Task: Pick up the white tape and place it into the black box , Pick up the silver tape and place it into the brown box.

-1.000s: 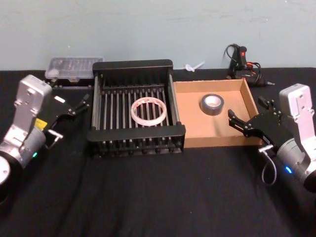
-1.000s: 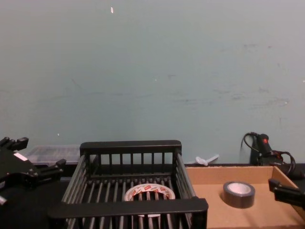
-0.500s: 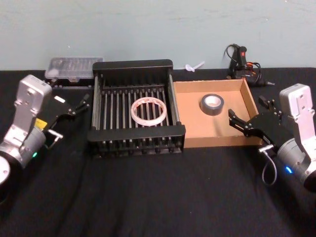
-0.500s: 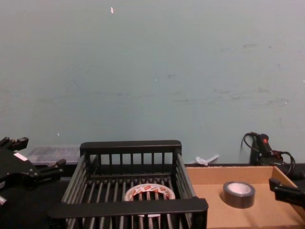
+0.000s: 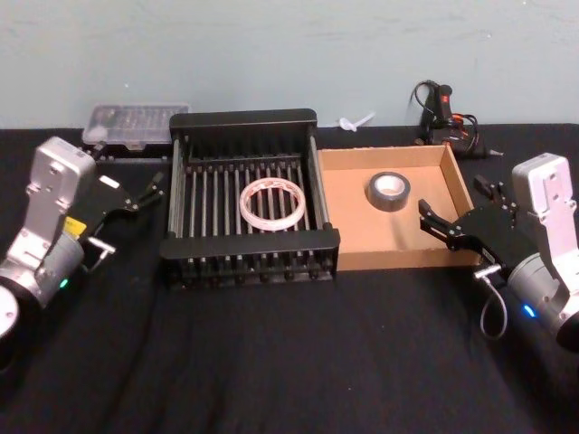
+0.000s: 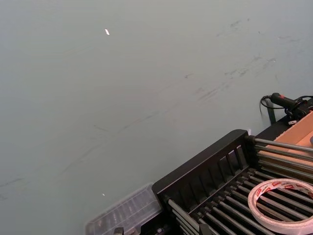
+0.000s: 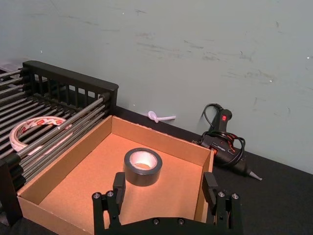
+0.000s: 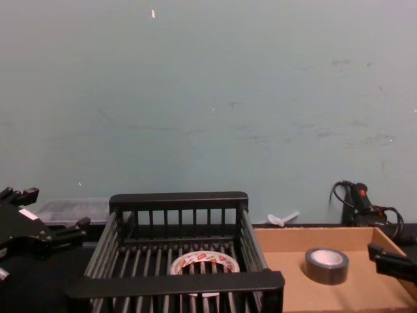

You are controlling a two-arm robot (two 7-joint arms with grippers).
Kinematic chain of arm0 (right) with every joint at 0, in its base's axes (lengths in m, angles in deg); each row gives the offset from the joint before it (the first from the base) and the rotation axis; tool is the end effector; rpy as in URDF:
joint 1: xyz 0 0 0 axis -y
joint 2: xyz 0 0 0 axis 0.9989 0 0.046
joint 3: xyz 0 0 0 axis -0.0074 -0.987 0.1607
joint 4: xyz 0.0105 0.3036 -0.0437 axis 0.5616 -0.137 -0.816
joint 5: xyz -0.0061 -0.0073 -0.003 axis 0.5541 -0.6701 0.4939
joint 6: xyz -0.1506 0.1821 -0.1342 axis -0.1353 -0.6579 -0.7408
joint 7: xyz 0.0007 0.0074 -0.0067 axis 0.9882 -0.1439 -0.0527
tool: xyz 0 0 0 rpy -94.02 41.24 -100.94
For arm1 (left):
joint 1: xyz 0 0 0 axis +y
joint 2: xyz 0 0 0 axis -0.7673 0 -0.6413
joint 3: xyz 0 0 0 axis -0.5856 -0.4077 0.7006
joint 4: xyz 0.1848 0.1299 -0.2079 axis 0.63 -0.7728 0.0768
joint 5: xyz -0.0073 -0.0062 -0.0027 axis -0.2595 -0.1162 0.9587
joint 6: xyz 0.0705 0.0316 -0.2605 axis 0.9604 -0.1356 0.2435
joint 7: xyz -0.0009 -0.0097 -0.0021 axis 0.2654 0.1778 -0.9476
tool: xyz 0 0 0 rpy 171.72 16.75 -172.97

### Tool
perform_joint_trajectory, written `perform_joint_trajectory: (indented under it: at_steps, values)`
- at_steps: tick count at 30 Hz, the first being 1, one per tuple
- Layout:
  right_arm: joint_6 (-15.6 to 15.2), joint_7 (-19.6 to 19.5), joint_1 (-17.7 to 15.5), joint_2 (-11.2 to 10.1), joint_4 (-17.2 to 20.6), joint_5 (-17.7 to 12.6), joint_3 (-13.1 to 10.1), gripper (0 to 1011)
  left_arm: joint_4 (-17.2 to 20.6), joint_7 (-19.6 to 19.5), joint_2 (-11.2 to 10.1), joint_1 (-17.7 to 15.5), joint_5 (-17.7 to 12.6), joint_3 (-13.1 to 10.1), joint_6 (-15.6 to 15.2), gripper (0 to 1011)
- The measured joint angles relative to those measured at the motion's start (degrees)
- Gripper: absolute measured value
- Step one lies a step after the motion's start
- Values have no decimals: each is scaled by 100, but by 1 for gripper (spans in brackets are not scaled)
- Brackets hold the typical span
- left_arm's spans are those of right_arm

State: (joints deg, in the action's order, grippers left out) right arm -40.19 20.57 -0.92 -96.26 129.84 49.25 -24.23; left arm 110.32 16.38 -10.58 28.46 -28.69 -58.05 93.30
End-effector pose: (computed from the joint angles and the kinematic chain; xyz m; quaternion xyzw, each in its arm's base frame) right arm 0.2982 -0.0526 -0.3196 -0.1137 -0.0431 -0.5663 0.8152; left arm 0.3257 0.1020 -0.3087 0.1415 -0.1324 0.5799 0.7913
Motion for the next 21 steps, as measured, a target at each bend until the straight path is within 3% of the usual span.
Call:
perform_joint_trajectory:
  at_steps: [21]
  values:
    - [0, 0, 0, 0, -1, 0, 0, 1002, 0, 0, 0, 0, 0, 0, 0, 1001]
